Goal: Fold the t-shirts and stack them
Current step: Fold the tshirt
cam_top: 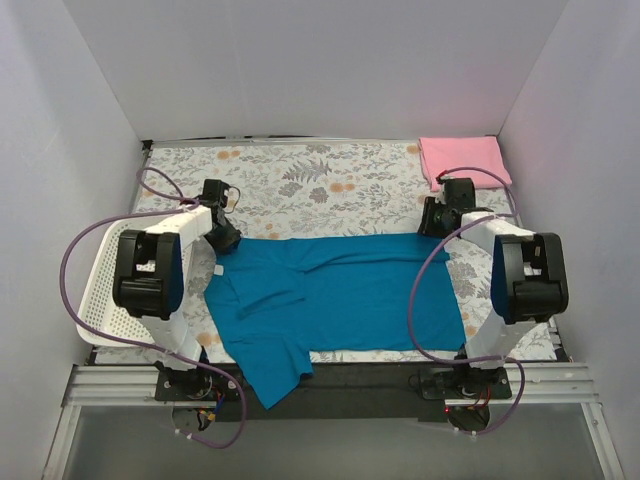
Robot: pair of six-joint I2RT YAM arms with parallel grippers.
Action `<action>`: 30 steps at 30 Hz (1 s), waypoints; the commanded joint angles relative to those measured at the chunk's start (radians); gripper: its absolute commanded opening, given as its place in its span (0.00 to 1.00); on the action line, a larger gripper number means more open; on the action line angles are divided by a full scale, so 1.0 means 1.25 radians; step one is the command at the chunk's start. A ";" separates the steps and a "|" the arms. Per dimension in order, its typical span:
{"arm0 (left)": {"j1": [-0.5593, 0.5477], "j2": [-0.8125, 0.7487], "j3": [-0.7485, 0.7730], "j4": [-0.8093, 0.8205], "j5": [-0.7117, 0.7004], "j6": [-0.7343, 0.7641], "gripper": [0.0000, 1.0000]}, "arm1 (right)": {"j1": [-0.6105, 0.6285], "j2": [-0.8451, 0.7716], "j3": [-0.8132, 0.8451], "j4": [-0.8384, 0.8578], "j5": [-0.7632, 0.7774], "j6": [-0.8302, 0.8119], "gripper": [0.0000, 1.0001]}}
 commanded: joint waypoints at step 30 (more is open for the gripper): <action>-0.015 -0.207 -0.096 0.208 0.201 0.136 0.71 | 0.335 0.099 0.227 -0.054 -0.016 -0.017 0.44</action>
